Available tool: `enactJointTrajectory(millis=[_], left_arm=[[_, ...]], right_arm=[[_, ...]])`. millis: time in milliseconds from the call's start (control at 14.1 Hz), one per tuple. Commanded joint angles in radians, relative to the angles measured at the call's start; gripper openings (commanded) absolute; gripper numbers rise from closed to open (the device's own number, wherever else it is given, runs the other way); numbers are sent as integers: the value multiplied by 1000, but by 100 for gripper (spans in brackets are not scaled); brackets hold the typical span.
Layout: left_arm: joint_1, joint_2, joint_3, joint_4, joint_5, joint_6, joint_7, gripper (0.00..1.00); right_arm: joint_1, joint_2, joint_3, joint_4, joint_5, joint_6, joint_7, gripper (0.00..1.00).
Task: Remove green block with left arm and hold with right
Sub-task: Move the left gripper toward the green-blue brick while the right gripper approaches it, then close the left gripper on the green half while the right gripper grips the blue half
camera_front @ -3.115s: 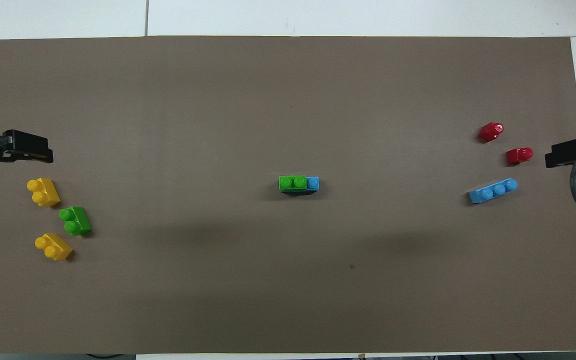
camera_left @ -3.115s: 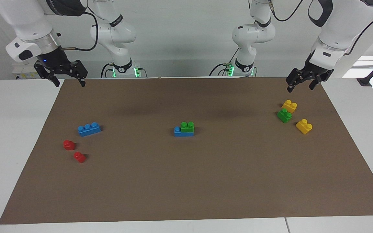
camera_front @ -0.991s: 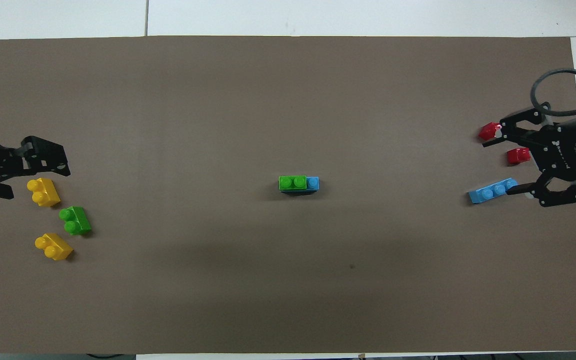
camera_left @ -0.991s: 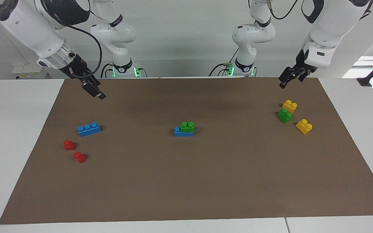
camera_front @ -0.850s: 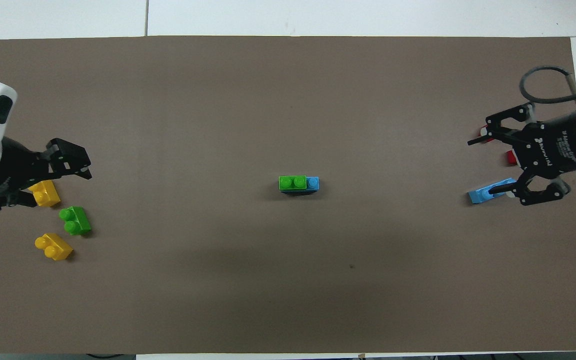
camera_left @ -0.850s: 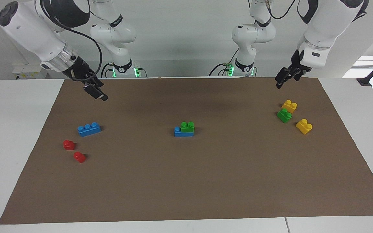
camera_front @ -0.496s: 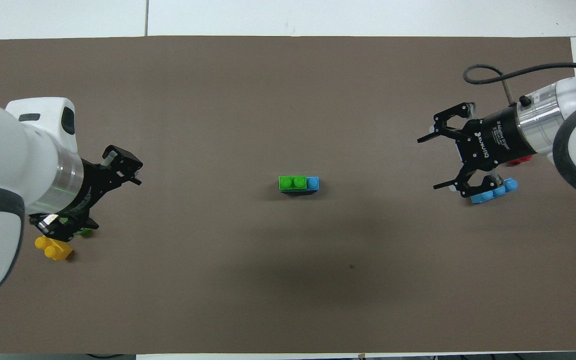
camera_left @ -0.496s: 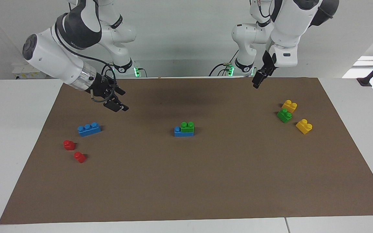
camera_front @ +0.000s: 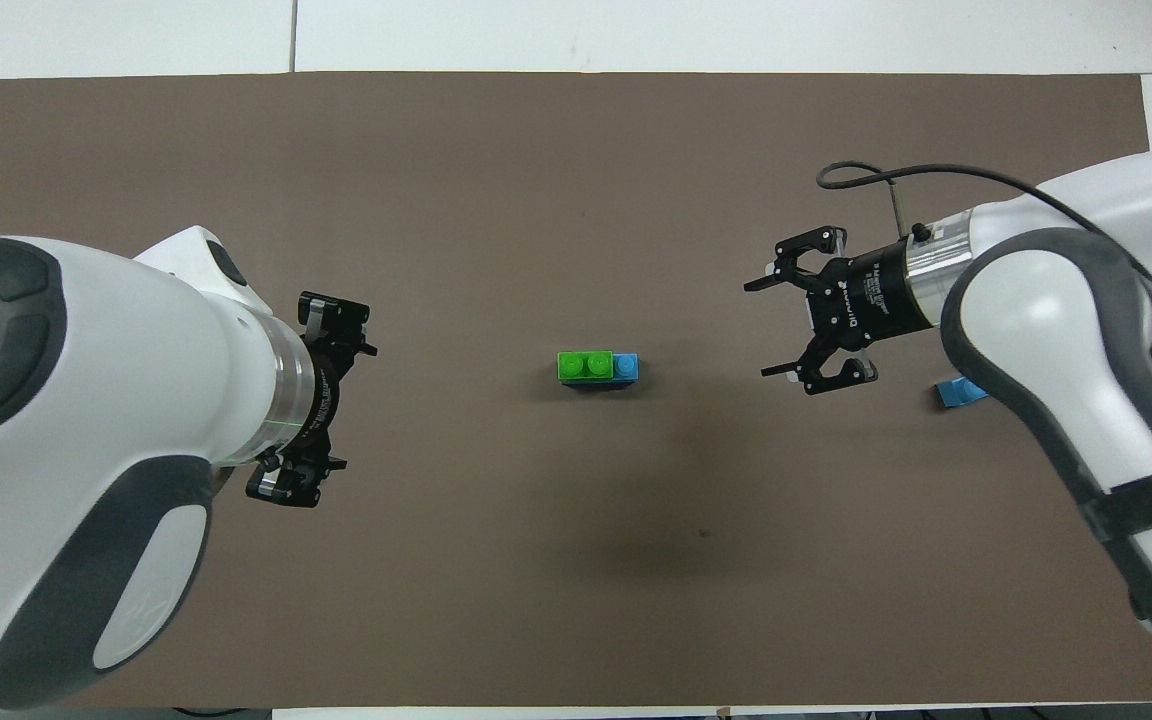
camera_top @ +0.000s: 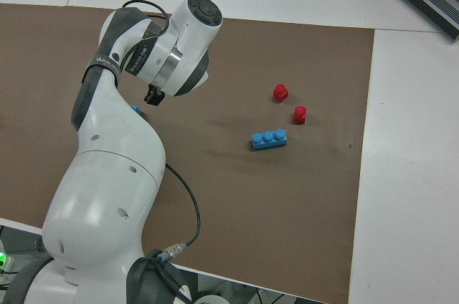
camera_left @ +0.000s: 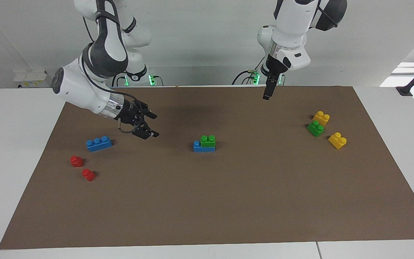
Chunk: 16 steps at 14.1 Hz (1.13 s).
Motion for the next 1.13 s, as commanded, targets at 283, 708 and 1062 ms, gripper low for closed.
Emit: enactJointTrajectory(millis=[283, 708, 1062], left_arm=[[-105, 72, 16, -52, -30, 150, -229, 100], [-173, 191, 18, -18, -17, 229, -388, 100], [-225, 303, 18, 32, 30, 301, -524, 100]], right_arm=[[67, 30, -1, -75, 77, 130, 16, 91], [145, 69, -1, -89, 130, 271, 36, 91], [211, 119, -1, -87, 182, 382, 39, 91]])
